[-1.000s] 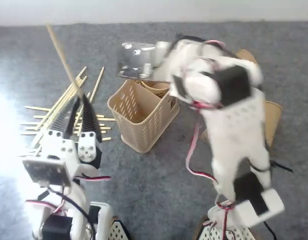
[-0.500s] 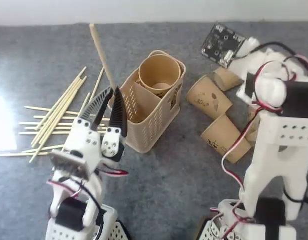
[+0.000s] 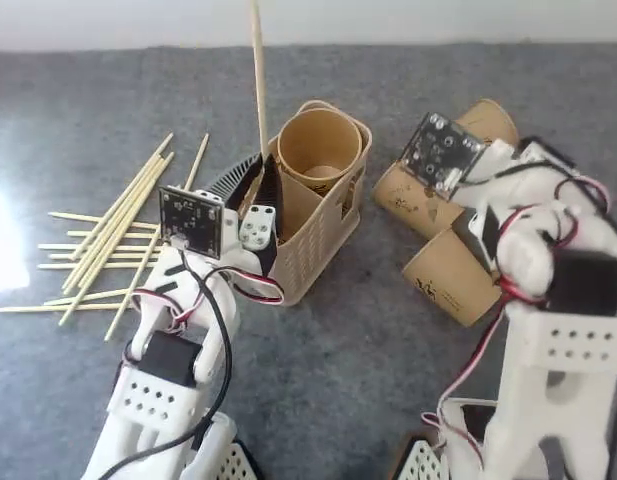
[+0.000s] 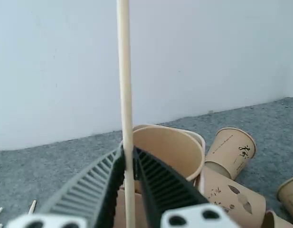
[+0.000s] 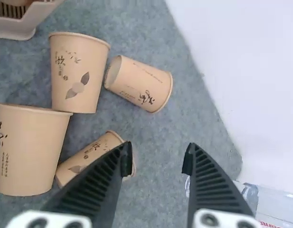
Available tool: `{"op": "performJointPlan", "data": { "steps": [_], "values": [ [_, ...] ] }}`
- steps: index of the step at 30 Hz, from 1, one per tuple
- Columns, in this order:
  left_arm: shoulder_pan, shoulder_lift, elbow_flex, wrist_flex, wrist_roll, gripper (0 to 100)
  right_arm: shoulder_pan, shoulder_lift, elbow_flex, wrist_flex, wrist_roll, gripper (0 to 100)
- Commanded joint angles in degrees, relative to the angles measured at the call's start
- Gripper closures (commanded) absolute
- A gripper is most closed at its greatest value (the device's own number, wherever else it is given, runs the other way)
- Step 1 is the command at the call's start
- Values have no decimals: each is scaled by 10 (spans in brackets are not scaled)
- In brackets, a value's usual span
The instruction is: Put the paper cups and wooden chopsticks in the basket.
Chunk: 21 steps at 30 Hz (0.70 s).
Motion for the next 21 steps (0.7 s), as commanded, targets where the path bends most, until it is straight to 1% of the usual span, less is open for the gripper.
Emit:
{"op": "performJointPlan", "data": {
  "steps": [1,3,5,8,12,14,16,18,21],
  "values": [
    [-9,2,-31,21,13,882,4,-44,43,-15,25,819],
    [-9,2,-31,36,30,838,5,-36,40,-6,25,819],
    [-9,2,-31,40,30,818,8,-23,26,-5,14,819],
    [-7,2,-34,40,29,815,16,3,-7,0,0,819],
    [-13,1,-41,39,28,815,18,27,-38,18,-1,819],
    [-56,-5,-84,58,13,815,20,36,-47,25,-4,819],
    [-113,-12,-162,125,-8,815,23,44,-49,23,-20,819],
    [-170,-9,-247,220,-36,815,33,54,-49,22,-35,820],
    [-232,22,-334,340,-76,815,33,79,-50,22,-63,820]
  ]
}}
